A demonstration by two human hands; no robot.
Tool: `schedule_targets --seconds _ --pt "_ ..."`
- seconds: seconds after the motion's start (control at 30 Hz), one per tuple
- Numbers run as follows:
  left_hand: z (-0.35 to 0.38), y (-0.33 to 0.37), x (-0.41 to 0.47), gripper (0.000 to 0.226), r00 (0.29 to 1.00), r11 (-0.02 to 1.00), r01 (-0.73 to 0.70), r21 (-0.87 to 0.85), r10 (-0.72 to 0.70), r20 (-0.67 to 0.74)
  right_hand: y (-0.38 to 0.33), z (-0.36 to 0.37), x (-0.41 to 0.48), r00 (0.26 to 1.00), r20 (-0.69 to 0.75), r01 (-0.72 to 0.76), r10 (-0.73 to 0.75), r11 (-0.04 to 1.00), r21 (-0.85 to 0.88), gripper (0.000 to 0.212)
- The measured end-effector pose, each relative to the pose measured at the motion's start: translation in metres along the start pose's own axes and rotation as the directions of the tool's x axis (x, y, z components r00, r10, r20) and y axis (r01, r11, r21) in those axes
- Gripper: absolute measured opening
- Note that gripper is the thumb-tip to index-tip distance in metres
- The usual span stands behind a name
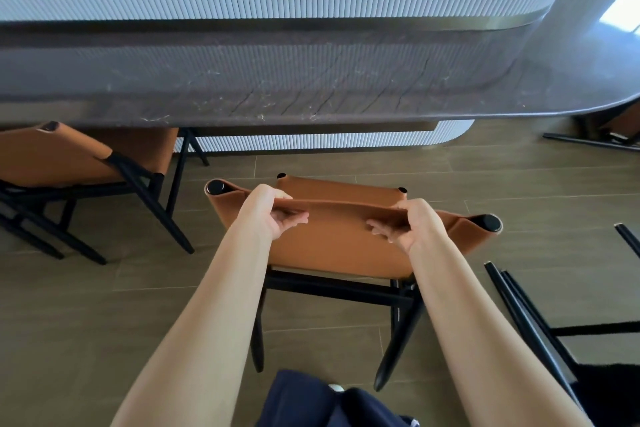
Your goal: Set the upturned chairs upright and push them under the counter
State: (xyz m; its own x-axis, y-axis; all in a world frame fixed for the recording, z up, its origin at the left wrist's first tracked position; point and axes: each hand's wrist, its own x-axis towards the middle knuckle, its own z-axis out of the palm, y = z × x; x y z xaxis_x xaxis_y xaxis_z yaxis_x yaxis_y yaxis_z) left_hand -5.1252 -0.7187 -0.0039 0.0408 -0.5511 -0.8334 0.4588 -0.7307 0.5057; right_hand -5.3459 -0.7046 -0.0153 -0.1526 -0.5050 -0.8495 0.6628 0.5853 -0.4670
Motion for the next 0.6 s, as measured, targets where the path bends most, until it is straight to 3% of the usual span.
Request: schedule_targets --seconds 0.13,0.27,0.4,0.6 --pt "0.015 0.020 0.009 0.015 1.000 1.000 -0.013 0.001 0.013 0.016 -0.019 0.009 0.011 0.998 0.010 0.066 -0.066 0.996 -0.061 0.028" --pt "0.030 0.040 0.017 0.018 0.998 0.999 -0.038 0.013 0.038 0.043 -0.035 0.023 0.016 0.995 0.015 0.104 -0.104 0.991 -0.078 0.017" --pt "0.045 0.058 0.026 0.012 0.995 0.997 -0.062 0.044 0.058 0.083 -0.049 0.035 0.023 0.988 0.007 0.157 -0.157 0.983 -0.095 0.032" --pt "0.052 0.072 0.036 0.025 0.995 0.998 -0.053 0.036 0.050 0.087 -0.061 0.046 0.027 0.985 -0.010 0.169 -0.171 0.981 -0.096 0.035"
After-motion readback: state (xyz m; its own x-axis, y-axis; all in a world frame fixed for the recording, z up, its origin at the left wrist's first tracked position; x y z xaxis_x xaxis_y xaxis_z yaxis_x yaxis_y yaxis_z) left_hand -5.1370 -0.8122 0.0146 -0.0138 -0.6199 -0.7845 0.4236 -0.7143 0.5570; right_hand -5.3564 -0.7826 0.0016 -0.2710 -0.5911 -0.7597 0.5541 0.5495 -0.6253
